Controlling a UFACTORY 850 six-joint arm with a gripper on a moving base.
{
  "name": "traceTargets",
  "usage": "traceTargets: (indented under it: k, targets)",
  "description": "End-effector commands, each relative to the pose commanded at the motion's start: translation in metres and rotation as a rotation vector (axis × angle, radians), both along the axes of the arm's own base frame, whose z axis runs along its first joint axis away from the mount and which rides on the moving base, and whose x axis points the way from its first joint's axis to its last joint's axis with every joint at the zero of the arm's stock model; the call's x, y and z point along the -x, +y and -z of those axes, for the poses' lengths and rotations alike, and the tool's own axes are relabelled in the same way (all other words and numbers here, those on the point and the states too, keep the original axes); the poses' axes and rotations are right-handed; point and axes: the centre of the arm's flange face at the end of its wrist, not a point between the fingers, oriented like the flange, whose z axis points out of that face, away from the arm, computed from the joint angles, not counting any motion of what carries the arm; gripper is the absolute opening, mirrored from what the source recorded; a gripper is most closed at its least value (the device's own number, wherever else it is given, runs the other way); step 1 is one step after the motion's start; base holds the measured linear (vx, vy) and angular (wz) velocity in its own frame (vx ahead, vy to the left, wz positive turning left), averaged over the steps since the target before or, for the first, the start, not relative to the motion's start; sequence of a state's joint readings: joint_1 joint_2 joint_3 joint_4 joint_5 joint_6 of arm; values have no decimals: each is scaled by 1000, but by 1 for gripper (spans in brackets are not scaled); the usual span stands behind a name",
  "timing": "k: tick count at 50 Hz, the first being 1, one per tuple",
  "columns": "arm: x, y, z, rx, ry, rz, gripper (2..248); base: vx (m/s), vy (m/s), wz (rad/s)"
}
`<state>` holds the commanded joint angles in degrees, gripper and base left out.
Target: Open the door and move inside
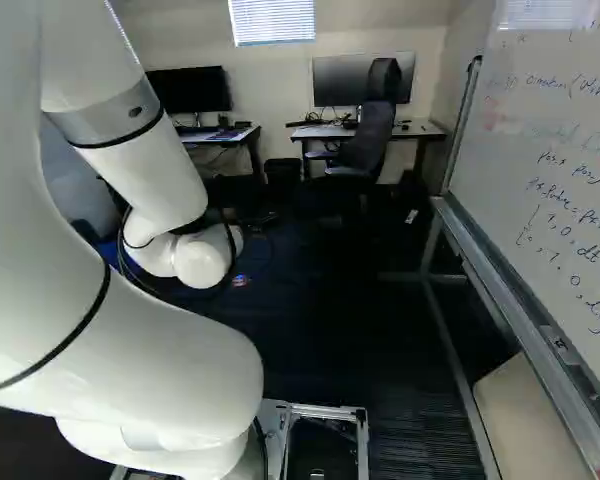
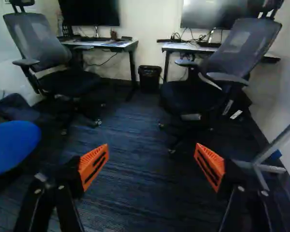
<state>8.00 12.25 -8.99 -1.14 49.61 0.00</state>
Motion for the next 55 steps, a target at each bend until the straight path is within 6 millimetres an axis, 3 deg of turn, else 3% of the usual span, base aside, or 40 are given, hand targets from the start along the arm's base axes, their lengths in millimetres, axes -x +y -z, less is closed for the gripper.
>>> traceTargets:
  k: [27,55]
  targets:
    - [17,-34,5,-6,-2,124,247,0,0,0]
    - [23,-43,7,-7,-2,158,247,0,0,0]
